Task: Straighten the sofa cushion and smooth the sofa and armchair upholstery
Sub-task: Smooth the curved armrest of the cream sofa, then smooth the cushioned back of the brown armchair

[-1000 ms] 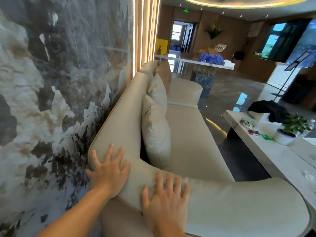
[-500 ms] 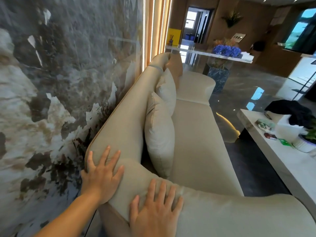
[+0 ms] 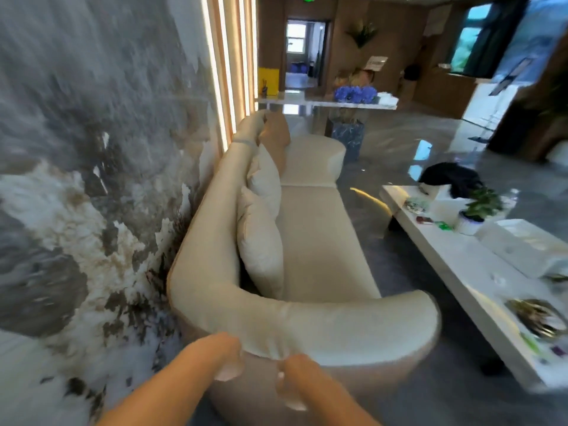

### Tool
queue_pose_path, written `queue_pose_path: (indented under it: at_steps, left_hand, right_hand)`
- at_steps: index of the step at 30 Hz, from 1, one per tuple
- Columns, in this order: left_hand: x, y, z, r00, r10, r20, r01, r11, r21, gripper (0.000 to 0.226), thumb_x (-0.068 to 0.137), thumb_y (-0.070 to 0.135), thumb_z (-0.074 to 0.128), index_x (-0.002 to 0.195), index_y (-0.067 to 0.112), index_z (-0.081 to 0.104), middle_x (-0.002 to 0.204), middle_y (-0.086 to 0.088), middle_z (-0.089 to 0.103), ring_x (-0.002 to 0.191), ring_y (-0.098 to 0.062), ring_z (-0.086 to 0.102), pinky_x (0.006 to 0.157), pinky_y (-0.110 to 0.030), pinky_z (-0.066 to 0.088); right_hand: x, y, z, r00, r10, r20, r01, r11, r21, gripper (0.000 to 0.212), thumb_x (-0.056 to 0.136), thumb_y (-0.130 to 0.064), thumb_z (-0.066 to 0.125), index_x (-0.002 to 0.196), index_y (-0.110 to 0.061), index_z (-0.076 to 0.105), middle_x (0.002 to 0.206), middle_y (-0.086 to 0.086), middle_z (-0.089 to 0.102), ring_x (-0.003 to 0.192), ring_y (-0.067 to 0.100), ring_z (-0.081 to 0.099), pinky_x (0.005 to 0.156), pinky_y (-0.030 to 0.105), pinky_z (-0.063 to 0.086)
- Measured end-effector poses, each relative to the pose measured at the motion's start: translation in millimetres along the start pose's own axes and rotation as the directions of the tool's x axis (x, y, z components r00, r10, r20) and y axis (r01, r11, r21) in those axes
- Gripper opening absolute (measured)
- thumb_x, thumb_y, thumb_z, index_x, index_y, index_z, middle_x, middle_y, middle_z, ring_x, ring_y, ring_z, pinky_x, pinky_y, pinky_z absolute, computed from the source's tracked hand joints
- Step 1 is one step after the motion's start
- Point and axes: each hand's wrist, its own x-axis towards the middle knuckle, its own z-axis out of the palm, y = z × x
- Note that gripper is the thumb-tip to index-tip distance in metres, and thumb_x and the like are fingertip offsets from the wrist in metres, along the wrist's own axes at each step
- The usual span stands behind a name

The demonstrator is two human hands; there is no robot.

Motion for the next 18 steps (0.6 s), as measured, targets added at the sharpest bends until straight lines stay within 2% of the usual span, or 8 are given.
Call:
queue_pose_path:
  at_steps: [1,3,6,9,12,14,15,18]
  left_hand:
    - [-30.7,15.7,2.7,0.999,0.040,0.023,-0.041,0.998,0.041,0.039,0.097,0.021,0.035,0.127,0.002,0.053,0.135,-0.015,0.052,0.121,-0.036,0.050,0.099,-0.040,0.041]
    - [-94.3,45.1,7.9,0.992,0.124,-0.016,-0.120,0.981,0.155,0.039,0.097,0.022,0.036,0.128,0.007,0.054,0.134,-0.012,0.053,0.118,-0.031,0.052,0.097,-0.038,0.042]
    - [-179.9,93.9,24.3,0.963,0.263,-0.056,-0.240,0.936,0.259,0.037,0.095,0.023,0.039,0.122,0.010,0.060,0.130,-0.011,0.058,0.114,-0.029,0.056,0.098,-0.039,0.045]
    - [-251.3,153.7,46.4,0.909,0.417,0.015,-0.399,0.857,0.325,0.036,0.095,0.024,0.040,0.116,0.007,0.063,0.126,-0.011,0.062,0.111,-0.028,0.057,0.094,-0.034,0.045]
    - [-305.6,234.4,83.6,0.833,0.547,0.077,-0.522,0.734,0.433,0.036,0.095,0.027,0.040,0.111,0.009,0.067,0.121,-0.010,0.065,0.107,-0.027,0.059,0.090,-0.030,0.046]
    - [-341.7,295.6,121.9,0.756,0.649,0.087,-0.605,0.642,0.471,0.031,0.093,0.031,0.045,0.107,0.015,0.068,0.119,-0.008,0.066,0.107,-0.027,0.060,0.086,-0.028,0.047]
    - [-360.5,327.9,141.8,0.703,0.706,0.086,-0.648,0.585,0.488,0.031,0.093,0.035,0.047,0.111,0.018,0.065,0.122,-0.008,0.064,0.109,-0.026,0.059,0.088,-0.029,0.047]
    - [-426.3,420.6,203.5,0.485,0.872,0.071,-0.778,0.393,0.489,0.055,0.090,0.048,0.052,0.139,0.025,0.039,0.140,-0.006,0.046,0.124,-0.029,0.049,0.098,-0.040,0.043]
  right_hand:
    - [-29.1,11.0,-3.8,0.996,0.065,0.068,-0.068,0.997,0.047,0.047,0.095,-0.023,0.052,0.140,-0.010,0.046,0.153,0.016,0.038,0.137,0.034,0.041,0.109,0.045,0.038]
    - [-96.4,30.8,-9.3,0.979,0.161,0.123,-0.177,0.975,0.136,0.050,0.094,-0.023,0.055,0.141,-0.007,0.045,0.148,0.018,0.046,0.133,0.037,0.047,0.108,0.048,0.041]
    - [-212.9,59.6,-8.1,0.967,0.252,0.033,-0.254,0.958,0.132,0.042,0.090,-0.022,0.051,0.124,0.001,0.060,0.135,0.024,0.058,0.122,0.040,0.057,0.099,0.046,0.050]
    - [-335.8,89.1,8.5,0.965,0.261,-0.035,-0.256,0.961,0.109,0.045,0.084,-0.023,0.044,0.116,0.002,0.062,0.130,0.025,0.061,0.119,0.042,0.058,0.095,0.048,0.051]
    - [-455.9,126.7,43.5,0.921,0.383,-0.062,-0.369,0.914,0.168,0.042,0.082,-0.024,0.049,0.115,-0.004,0.065,0.125,0.021,0.064,0.111,0.039,0.062,0.093,0.046,0.052]
    - [-533.9,155.1,72.0,0.871,0.479,-0.106,-0.448,0.865,0.226,0.037,0.089,-0.019,0.047,0.118,-0.003,0.064,0.128,0.020,0.063,0.114,0.038,0.060,0.095,0.045,0.052]
    - [-571.5,169.8,86.6,0.833,0.533,-0.150,-0.487,0.834,0.258,0.036,0.090,-0.018,0.047,0.117,-0.002,0.063,0.128,0.020,0.062,0.115,0.039,0.060,0.093,0.044,0.052]
    - [-680.8,208.3,138.2,0.601,0.739,-0.304,-0.613,0.671,0.418,0.040,0.086,-0.026,0.056,0.123,-0.012,0.058,0.131,0.018,0.055,0.121,0.041,0.051,0.094,0.048,0.047]
